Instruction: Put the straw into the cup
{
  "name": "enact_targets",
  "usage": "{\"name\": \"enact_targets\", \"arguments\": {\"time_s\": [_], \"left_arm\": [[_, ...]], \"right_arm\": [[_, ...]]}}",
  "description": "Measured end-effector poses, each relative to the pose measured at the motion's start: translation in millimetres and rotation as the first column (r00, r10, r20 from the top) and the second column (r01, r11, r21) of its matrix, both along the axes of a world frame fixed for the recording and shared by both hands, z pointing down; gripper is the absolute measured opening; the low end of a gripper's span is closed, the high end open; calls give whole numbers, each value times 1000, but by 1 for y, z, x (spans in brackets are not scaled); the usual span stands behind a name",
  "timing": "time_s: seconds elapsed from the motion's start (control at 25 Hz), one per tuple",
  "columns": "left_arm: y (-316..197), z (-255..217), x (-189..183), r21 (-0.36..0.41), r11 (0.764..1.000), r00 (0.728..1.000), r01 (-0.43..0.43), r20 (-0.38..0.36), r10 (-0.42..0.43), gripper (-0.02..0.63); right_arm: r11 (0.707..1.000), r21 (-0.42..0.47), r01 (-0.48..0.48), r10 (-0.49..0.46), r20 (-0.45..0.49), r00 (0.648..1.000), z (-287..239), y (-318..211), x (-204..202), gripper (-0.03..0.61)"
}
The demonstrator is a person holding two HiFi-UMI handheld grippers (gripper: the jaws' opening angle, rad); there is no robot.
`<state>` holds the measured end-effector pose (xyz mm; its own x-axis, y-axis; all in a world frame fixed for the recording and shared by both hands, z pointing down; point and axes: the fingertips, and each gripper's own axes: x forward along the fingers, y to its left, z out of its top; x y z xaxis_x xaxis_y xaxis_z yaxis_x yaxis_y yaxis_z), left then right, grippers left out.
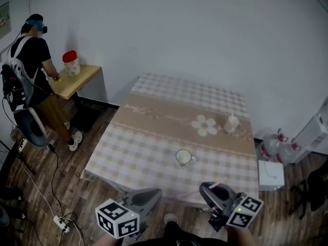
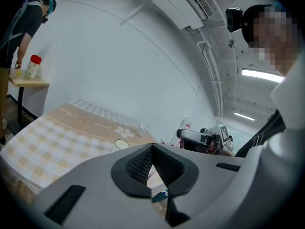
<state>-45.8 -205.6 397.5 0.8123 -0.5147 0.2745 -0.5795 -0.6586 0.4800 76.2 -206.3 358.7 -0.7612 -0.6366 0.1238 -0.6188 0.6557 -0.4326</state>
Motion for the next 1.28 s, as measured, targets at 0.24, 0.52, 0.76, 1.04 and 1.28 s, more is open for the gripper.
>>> {"name": "enact_targets", "arguments": {"time_s": [0.24,0.52,0.76,1.04,1.28], "left_arm": [[-2,15,1,7,1000,1000,15,-8,-15,-5],[-28,23,0,-8,999,999,42,-6,-42,-5],[-41,32,1,-32,998,999,50,17,-50,-5],[-59,45,5,-60,996,998,58,35,-56,-5],[-74,56,9,-76,994,996,82,37,-80,-5]], "right_arm": [[999,41,12,-10,-32,999,5,-7,2,38],[996,88,26,-22,-44,999,-7,-45,5,38],[992,126,6,0,-44,999,-14,-76,15,38],[989,143,-24,29,-31,999,-16,-114,29,38],[990,129,-51,57,-46,997,0,-139,40,38]]}}
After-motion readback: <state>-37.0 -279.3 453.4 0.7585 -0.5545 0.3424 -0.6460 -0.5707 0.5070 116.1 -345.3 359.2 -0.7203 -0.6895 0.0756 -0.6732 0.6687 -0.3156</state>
